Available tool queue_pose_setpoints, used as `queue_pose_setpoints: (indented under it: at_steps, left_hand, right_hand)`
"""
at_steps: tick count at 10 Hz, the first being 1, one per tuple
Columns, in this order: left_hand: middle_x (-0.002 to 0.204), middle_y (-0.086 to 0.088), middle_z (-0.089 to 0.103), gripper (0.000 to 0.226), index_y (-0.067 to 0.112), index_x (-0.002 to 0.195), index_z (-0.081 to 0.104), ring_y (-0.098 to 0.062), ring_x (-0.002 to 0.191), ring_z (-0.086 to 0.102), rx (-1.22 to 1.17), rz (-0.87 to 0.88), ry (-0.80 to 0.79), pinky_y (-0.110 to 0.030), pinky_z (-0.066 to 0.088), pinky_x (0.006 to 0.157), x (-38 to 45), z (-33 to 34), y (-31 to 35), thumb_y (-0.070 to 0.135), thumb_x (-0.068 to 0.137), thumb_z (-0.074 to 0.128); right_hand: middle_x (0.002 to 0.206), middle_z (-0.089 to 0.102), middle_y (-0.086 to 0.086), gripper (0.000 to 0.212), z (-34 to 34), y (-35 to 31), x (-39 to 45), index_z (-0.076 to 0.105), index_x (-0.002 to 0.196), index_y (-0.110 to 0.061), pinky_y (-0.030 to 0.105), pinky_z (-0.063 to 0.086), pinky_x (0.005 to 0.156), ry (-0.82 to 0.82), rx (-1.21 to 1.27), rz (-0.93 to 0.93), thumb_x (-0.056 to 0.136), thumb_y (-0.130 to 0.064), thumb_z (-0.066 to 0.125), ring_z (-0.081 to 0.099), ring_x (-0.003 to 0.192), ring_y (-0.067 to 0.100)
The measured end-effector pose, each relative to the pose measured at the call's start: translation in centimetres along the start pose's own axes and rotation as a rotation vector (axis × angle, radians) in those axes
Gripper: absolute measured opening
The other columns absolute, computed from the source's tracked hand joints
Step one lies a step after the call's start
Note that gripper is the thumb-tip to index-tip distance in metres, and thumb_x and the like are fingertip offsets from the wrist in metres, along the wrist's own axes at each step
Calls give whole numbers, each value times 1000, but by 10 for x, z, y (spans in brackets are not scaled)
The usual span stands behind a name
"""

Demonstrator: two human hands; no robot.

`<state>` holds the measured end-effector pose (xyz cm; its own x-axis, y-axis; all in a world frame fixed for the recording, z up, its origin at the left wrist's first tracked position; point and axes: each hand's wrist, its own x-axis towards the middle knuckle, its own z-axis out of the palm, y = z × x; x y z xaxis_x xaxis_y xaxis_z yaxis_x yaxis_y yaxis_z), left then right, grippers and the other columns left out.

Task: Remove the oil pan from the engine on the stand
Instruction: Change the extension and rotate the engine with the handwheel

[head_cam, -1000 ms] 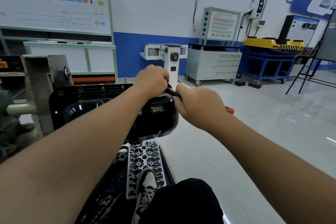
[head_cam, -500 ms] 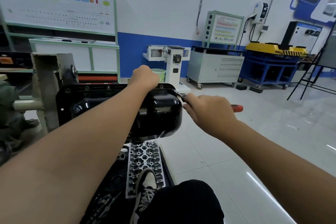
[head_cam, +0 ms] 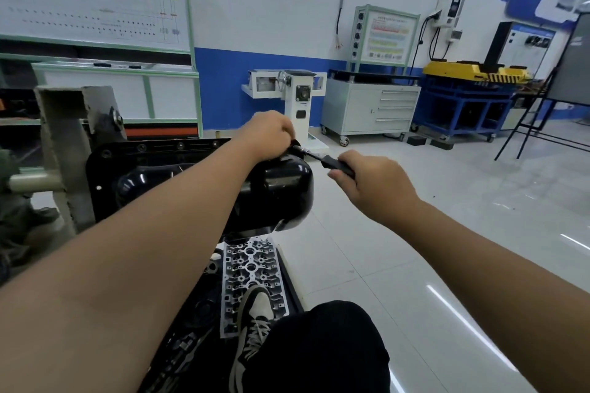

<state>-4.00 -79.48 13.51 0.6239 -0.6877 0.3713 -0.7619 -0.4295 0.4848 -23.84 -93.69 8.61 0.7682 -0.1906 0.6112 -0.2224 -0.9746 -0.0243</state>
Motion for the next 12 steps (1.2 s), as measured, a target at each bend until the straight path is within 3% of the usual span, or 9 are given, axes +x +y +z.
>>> queue_pose_setpoints:
  at_steps: [1,2,3,4,5,7,9,11,12]
  left_hand:
    - [108,-8,69,34,16,100,75,-30,97,62,18,-182,172,-42,56,86,2,-4,-6,5,92,44]
    - [107,-12,69,31,10,101,74,-33,98,64,-6,-267,222,-47,57,93,6,-5,-12,7,93,44]
    - [106,-12,69,31,10,102,73,-33,98,64,2,-272,209,-48,57,94,8,-4,-12,7,94,44]
    - [107,-13,69,34,10,101,74,-31,93,62,13,-266,201,-49,57,92,7,-3,-11,5,91,42]
    - [105,-12,69,35,11,98,74,-30,91,64,22,-247,186,-48,59,89,7,-1,-10,4,88,42]
    - [105,-12,70,36,10,97,75,-27,83,56,6,-239,180,-46,57,84,8,-1,-13,3,85,42]
    - [101,-11,69,33,10,95,75,-26,77,56,-11,-252,192,-44,58,81,9,-1,-15,4,83,44]
    - [105,-13,72,29,13,87,73,-25,75,51,-4,-254,181,-41,55,74,7,-1,-13,4,82,45]
    - [104,-12,72,33,9,99,76,-25,76,54,-10,-260,186,-45,59,81,8,-1,-12,5,84,47]
  right_hand:
    - [71,66,-6,31,6,-13,1,66,93,-22,30,42,55,98,268,275,96,-52,60,59,64,19]
    - [51,51,-3,39,11,-27,11,63,86,-14,22,25,40,163,1374,1248,98,-51,58,30,36,11]
    - [48,40,-4,39,9,-26,3,59,80,-11,26,25,42,103,1125,1097,98,-46,62,27,40,17]
    - [62,57,2,36,6,-8,-15,63,81,-10,34,43,50,129,24,102,98,-41,67,51,52,27]
    - [64,58,8,21,8,-11,-20,70,87,-6,35,44,38,234,-118,-283,89,-24,81,49,42,32]
    - [70,62,10,22,16,-17,-10,69,86,-2,41,47,57,286,149,28,96,-21,72,57,63,34]
    - [62,57,1,22,23,-22,-8,67,80,-7,31,36,55,448,328,92,94,-25,67,50,58,21]
    - [62,56,-1,20,23,-27,-7,65,80,-9,29,36,55,418,343,107,95,-21,70,50,58,21]
    - [61,55,-9,22,23,-32,-7,65,80,-12,22,36,55,369,464,284,97,-26,69,49,58,14]
